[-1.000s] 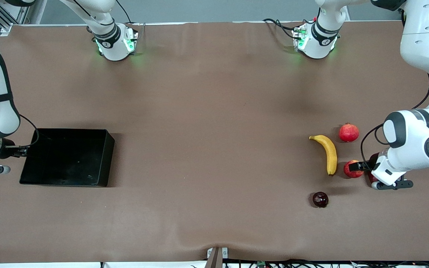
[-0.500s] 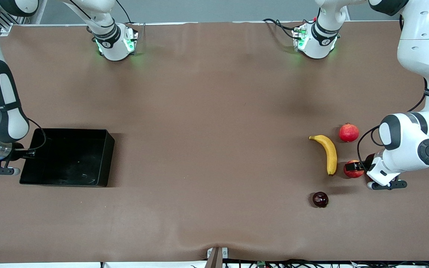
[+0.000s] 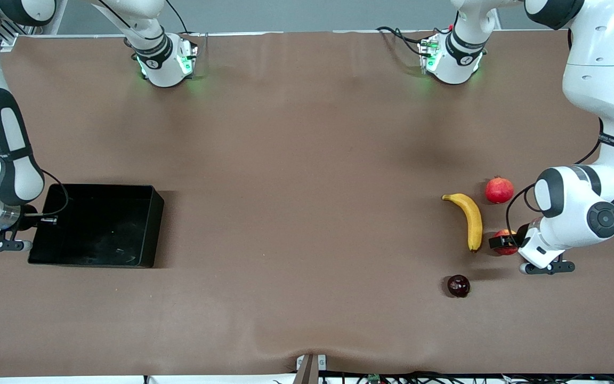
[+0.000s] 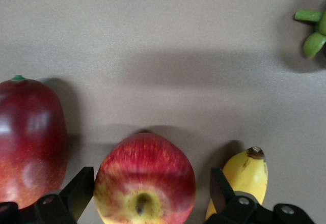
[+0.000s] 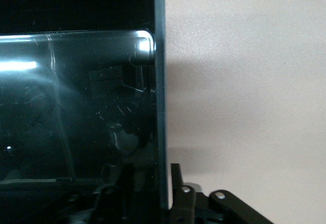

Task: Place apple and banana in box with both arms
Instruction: 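Grasp the red apple with the left gripper while the right gripper grips the box rim, then slide the box with the right gripper while the left gripper lifts the apple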

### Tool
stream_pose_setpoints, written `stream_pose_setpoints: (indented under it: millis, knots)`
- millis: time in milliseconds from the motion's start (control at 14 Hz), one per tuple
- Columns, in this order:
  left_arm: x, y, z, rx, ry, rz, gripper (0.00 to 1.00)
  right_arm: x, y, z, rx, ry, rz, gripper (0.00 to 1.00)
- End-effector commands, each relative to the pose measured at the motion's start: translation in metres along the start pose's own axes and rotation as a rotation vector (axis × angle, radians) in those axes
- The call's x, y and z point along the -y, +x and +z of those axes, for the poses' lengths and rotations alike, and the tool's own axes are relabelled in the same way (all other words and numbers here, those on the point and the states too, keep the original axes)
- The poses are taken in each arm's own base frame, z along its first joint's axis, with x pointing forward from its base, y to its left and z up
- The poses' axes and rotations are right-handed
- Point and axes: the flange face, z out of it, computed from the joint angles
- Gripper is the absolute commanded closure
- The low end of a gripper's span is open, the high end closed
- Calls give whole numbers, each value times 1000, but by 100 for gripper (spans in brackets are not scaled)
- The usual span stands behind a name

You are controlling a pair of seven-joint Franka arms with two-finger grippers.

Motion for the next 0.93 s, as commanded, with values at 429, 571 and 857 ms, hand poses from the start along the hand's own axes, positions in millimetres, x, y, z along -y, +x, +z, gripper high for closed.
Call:
stream_pose_setpoints:
  millis: [429, 571, 857]
  knots:
    - [2, 2, 13, 6, 15, 14, 15, 7, 7, -55, -40, 0, -23, 100]
    - [3, 2, 14, 9, 15, 12, 39, 11, 8, -79, -51, 13, -29, 100]
    - [3, 4, 1, -2, 16, 17, 100, 26, 7, -119, -89, 37, -26, 100]
